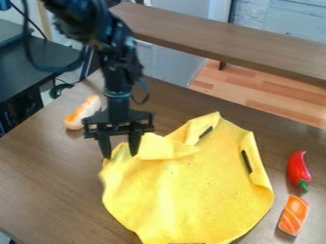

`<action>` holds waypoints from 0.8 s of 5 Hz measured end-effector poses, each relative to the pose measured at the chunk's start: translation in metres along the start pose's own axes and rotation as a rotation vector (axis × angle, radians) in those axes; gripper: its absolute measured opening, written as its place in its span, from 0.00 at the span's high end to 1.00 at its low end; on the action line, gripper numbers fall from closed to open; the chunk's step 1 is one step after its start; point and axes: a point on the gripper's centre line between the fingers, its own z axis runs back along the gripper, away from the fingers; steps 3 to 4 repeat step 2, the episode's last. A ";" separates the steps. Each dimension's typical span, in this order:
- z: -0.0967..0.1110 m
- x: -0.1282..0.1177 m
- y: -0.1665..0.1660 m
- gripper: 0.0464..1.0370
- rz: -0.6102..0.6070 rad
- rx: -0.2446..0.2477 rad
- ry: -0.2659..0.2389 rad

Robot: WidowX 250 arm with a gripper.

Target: Unfold cloth from top right to down left

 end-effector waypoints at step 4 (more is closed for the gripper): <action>0.035 -0.006 -0.007 0.04 0.051 0.214 -0.220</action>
